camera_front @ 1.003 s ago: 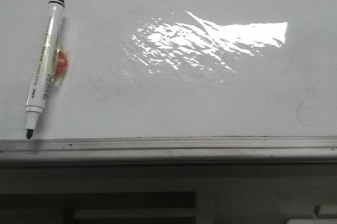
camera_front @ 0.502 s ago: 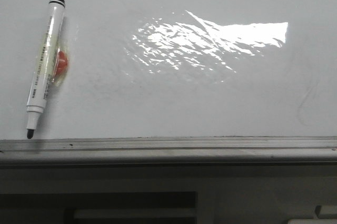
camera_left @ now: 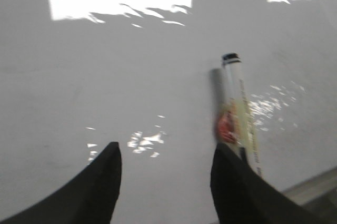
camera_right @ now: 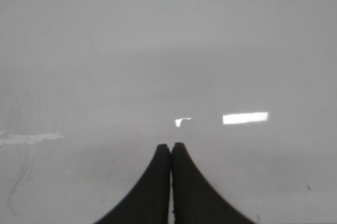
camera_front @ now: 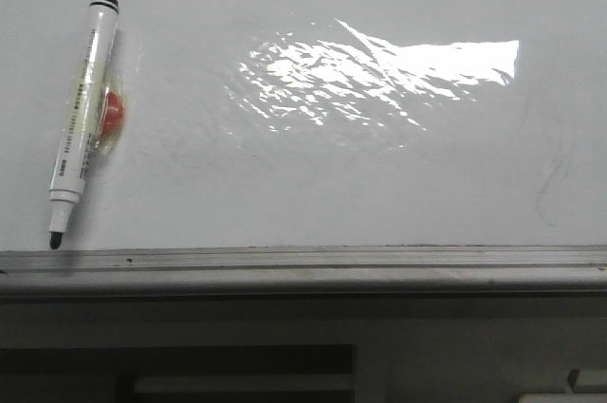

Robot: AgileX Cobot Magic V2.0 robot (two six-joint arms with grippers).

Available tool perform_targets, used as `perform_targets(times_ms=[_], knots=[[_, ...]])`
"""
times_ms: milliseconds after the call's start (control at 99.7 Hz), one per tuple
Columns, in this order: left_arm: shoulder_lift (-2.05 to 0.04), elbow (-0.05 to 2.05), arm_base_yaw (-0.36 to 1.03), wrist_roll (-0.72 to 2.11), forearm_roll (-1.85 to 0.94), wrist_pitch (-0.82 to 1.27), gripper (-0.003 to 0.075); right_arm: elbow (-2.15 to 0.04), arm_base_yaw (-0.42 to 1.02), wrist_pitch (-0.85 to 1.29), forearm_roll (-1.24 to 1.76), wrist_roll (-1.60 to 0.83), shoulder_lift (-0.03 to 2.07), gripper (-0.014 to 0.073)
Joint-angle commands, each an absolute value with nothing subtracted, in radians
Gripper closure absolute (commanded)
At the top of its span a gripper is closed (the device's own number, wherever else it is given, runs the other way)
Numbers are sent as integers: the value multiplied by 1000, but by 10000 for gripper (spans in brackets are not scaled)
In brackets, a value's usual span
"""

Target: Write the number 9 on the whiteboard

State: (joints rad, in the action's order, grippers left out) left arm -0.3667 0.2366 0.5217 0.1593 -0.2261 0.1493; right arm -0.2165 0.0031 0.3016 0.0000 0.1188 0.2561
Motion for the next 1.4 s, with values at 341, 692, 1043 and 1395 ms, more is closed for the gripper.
perform_targets(times_ms=[341,692,1043,1395], knots=[[-737,273,843,162,-330,-277,363,-242,2,220,0,110,273,655],[-942,273,926,142,-432,-419,363,-242,23,224,0,110,273,655],[-1013,273,929,142,-523,-462,367,-242,75,224,0,110,273,655],[-1061,273,929,101,-558,-458,518,-242,167,258,0,110,273,655]])
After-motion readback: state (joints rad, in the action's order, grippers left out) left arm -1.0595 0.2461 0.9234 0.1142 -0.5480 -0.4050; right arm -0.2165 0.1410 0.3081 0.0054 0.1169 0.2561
